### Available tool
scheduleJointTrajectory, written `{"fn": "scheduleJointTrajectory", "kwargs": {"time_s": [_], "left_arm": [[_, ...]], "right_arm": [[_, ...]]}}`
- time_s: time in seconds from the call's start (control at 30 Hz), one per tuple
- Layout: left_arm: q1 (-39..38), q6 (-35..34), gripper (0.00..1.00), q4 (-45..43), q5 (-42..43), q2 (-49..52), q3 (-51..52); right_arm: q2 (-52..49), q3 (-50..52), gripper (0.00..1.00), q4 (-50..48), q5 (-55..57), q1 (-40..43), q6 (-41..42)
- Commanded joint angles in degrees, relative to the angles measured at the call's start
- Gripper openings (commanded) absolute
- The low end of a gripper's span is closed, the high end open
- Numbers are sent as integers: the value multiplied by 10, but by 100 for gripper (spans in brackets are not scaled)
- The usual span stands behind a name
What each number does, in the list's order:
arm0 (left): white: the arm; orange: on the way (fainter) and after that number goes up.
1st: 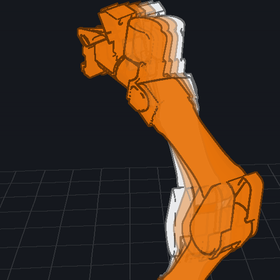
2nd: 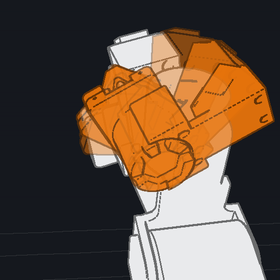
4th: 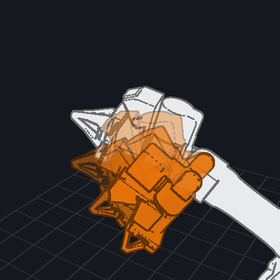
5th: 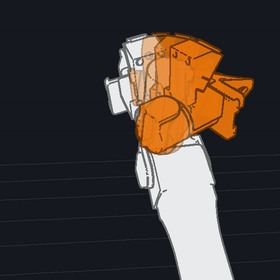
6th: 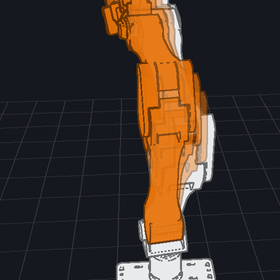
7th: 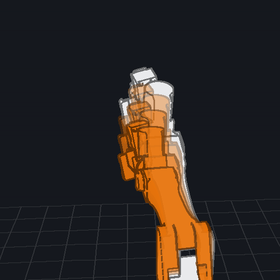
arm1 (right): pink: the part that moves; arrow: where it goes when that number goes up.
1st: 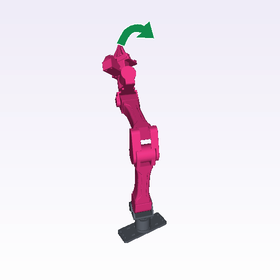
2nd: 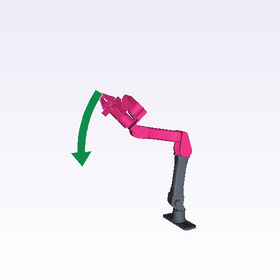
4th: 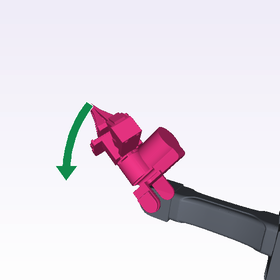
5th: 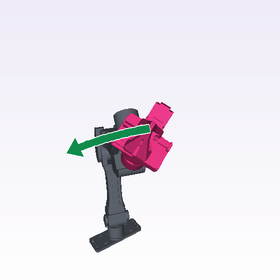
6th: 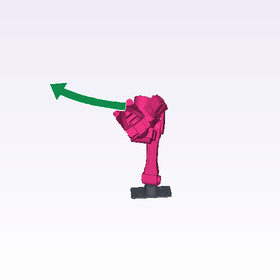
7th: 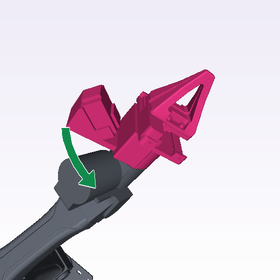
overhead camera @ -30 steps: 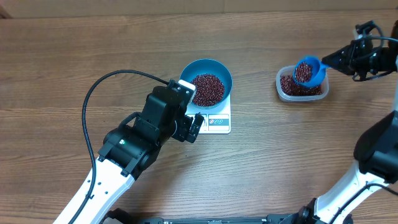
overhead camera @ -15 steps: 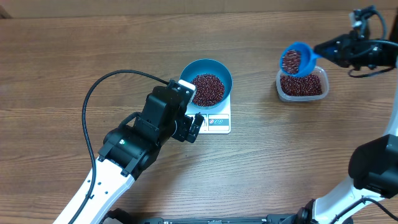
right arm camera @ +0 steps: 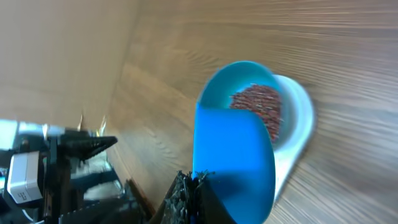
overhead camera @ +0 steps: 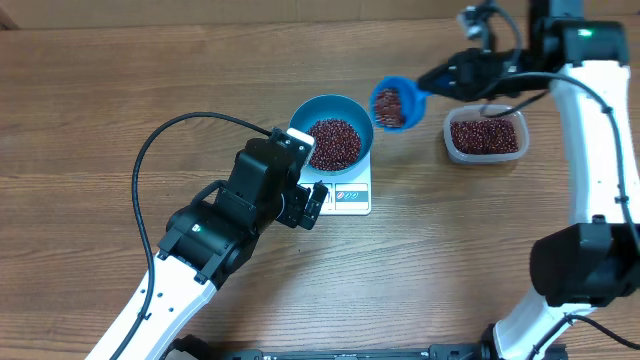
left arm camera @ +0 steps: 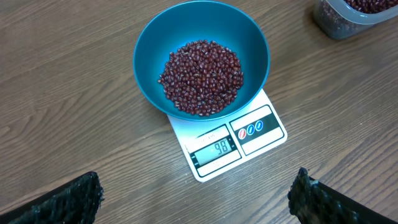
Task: Scoop item into bowl and weigh 150g on scale
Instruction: 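Lift the filled blue scoop and carry it over the teal bowl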
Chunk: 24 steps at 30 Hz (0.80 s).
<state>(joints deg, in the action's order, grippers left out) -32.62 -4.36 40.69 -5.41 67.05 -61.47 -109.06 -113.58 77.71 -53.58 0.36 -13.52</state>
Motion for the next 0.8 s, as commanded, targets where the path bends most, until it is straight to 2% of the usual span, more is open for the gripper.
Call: {"fn": "scheduleJointTrajectory", "kwargs": {"time_s": [0.0,0.17,0.4,0.63,0.77], "left_arm": [[0,-4,99,-2,-5,5,3],[0,-4,100,-2,-6,5,3],[0,-4,99,-2,-5,5,3],[0,-4,100,-2,-5,5,3],[0,-4,100,-2,-5,5,3]], "right_arm": [[23,-20,4,-18,2,-33,0],[23,-20,9,-50,69,-80,2],[23,-20,9,-82,140,-119,7],[23,-20,4,-119,179,-132,113],[23,-20,4,-118,161,-129,121]]}}
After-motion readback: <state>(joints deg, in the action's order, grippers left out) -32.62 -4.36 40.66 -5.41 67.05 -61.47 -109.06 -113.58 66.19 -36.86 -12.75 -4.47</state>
